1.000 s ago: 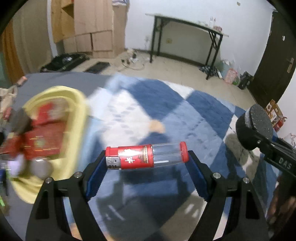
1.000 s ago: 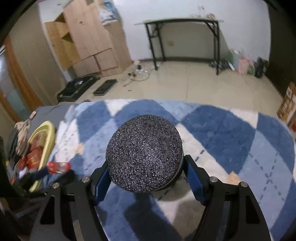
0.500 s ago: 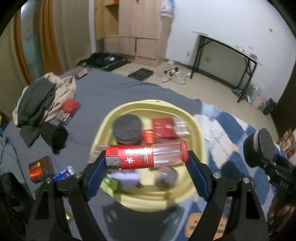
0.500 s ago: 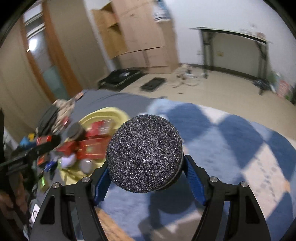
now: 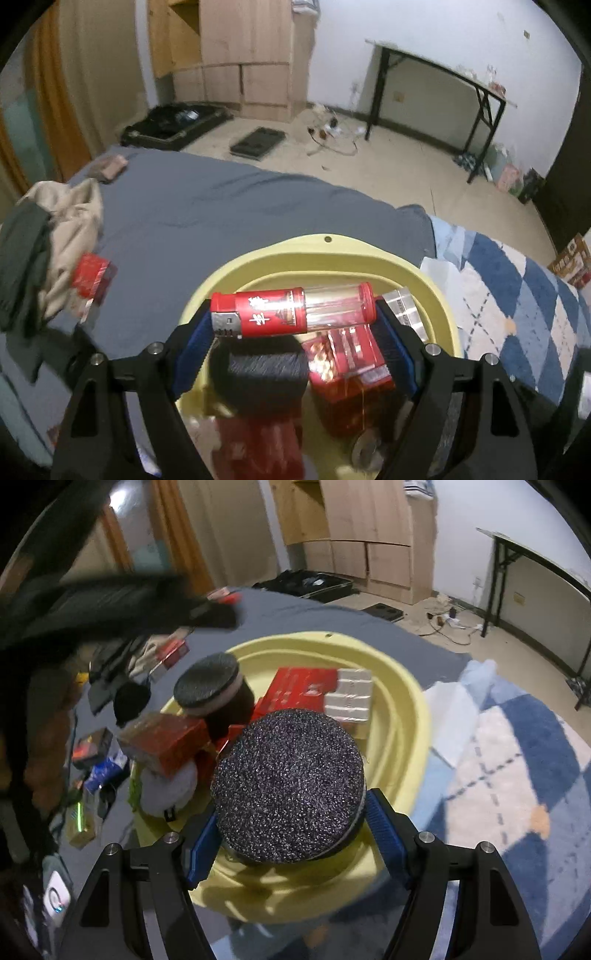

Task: Organize rigid objects

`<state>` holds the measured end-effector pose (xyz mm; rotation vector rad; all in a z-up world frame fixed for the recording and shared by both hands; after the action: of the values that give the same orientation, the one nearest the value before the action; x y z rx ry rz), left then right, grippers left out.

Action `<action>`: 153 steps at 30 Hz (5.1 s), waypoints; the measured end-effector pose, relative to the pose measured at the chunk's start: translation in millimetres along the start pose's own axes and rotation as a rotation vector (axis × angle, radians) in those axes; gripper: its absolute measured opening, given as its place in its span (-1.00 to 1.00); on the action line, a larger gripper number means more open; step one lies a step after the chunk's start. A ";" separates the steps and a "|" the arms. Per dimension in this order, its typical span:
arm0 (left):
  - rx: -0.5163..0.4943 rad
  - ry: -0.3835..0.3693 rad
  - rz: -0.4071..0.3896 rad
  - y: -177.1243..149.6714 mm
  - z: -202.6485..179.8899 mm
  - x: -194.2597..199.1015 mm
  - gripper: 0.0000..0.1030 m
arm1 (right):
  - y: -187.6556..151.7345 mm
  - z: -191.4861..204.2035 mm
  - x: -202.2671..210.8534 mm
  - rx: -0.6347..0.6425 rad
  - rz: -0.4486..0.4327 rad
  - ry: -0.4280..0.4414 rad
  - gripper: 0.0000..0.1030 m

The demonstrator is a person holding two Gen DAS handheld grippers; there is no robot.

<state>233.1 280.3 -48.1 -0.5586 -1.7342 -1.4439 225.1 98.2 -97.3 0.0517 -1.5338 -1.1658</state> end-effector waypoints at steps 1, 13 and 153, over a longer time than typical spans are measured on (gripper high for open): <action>-0.005 -0.004 0.015 1.8 -1.1 -8.5 0.61 | 2.4 -1.6 -7.0 -0.002 0.001 0.006 0.41; 0.039 0.016 0.077 -9.0 2.2 -51.5 0.61 | -0.6 4.3 -24.2 0.022 -0.018 0.053 0.41; 0.465 0.358 -0.048 -193.2 -90.5 0.1 1.00 | -65.3 -95.5 -5.7 0.331 0.017 -0.070 0.99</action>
<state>113.7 144.9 -161.8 -0.0079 -1.7155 -1.0399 265.3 9.0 -159.3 0.2206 -1.7737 -0.8978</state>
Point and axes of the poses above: each gripper's, at about its wrist camera, not at the fingertips, and x roughly against the way its jaws point, z to its left, y to its top, the point moved 5 cm from there along -x, roughly the way its jaws point, and after that the axes turned 1 degree about y, right-handed, at the moved point
